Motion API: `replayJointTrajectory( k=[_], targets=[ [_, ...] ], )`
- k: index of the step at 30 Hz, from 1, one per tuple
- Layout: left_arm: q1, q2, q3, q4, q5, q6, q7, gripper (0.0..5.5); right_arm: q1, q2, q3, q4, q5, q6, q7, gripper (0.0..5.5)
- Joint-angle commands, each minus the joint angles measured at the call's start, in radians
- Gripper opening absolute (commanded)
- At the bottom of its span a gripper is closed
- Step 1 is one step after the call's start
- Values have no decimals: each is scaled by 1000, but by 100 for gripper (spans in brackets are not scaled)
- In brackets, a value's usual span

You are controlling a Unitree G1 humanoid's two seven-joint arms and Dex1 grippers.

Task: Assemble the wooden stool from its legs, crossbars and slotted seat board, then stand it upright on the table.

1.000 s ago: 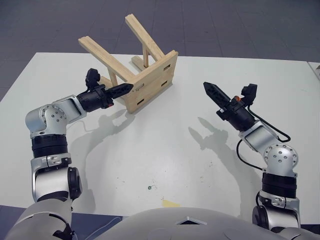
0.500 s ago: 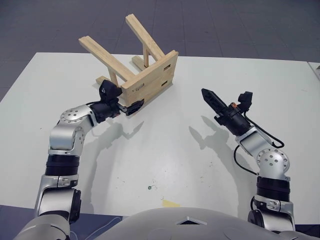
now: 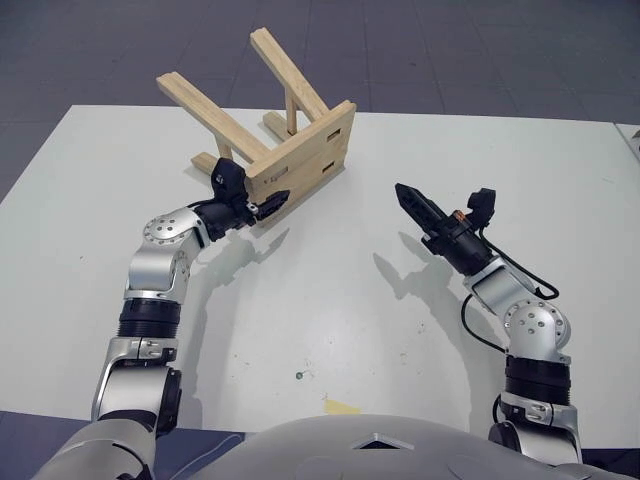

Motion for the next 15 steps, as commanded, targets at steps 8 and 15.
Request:
replayJointTrajectory(
  k=[8, 15],
  targets=[
    [8, 6, -25, -32, 15, -116, -99, 161, -3, 13, 3, 3, -47, -4, 17, 540],
    [131, 78, -38, -178, -96, -144, -373, 138, -11, -21, -9, 14, -66, 1, 63, 540]
  ],
)
